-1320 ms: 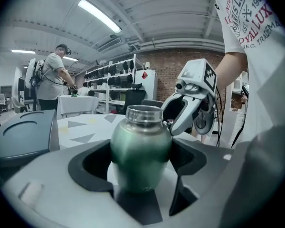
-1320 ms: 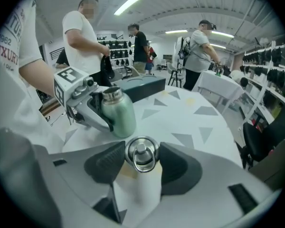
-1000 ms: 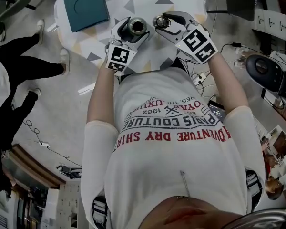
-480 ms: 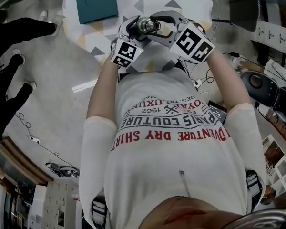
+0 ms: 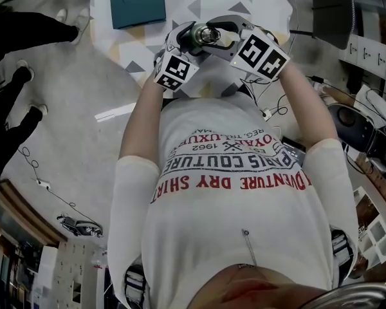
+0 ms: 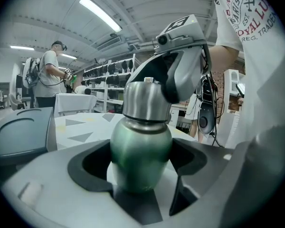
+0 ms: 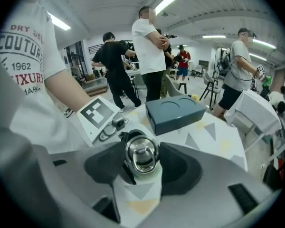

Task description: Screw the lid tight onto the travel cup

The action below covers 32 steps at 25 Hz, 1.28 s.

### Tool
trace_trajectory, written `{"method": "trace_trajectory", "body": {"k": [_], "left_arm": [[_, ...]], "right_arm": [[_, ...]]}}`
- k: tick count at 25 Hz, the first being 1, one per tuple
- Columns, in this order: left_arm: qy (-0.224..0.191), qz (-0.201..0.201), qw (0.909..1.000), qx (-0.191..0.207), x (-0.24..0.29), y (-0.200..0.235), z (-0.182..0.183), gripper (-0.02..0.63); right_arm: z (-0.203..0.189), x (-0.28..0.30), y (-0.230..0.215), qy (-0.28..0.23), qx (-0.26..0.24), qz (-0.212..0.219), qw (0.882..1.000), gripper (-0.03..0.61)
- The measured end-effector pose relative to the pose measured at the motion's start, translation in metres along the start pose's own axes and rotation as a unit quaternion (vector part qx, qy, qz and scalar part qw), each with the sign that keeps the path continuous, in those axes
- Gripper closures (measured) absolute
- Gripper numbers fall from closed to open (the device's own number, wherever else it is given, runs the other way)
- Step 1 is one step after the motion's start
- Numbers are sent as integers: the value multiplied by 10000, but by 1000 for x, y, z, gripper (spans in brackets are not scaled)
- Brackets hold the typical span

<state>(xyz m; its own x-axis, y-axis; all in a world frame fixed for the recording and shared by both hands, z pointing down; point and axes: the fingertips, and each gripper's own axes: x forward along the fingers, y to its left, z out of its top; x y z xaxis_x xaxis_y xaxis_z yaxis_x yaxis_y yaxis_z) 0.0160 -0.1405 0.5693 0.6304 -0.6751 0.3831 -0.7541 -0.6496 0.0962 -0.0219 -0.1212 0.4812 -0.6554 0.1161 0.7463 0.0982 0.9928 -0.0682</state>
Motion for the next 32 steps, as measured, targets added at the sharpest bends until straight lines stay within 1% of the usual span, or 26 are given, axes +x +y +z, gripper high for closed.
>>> {"method": "trace_trajectory", "body": {"k": [3,6,9,12,15,17,19,21,22,25,26,28,32], "left_arm": [[-6,-7,10000,-10,0,0,0,236],[-11,-10,10000,-28,0,1,0,236],[-37,-24,10000,-40,0,1,0,235],[-25,-34,10000,-82,0,1,-2,235],[-23,-35,9999,-98,0,2,-1,235],[-69,-46,9999,-61,0,2,2,233],[-78,-81,9999,-30,0,2,6,233],[-70,-93,9999,-33,0,2,6,233],[-66,-94,9999,-39,0,2,5,233],[-51,-100,9999,-64,0,2,4,233],[-45,-99,9999,-70,0,2,4,233],[-38,-92,9999,-77,0,1,5,232],[-37,-86,9999,-89,0,1,5,232]], "right_arm": [[0,1,-3,-27,332,-181,9993,344],[1,1,-6,-112,909,-475,9947,344],[-1,-1,-10,-211,1486,-861,9849,344],[-1,-2,-13,-359,1925,-1259,9725,344],[-1,-3,-14,-484,2200,-1554,9618,344],[-1,-4,-14,-571,2219,-1599,9602,344],[-1,-4,-12,-704,2042,-1449,9656,344],[1,-6,-6,-809,1663,-1109,9765,320],[1,-7,-3,-808,1408,-924,9824,298],[-3,-11,4,-484,463,-373,9971,297],[-5,-12,5,-347,156,-188,9991,298],[-7,-12,6,-115,-332,110,9993,298],[-6,-9,4,222,-962,506,9938,298]]}}
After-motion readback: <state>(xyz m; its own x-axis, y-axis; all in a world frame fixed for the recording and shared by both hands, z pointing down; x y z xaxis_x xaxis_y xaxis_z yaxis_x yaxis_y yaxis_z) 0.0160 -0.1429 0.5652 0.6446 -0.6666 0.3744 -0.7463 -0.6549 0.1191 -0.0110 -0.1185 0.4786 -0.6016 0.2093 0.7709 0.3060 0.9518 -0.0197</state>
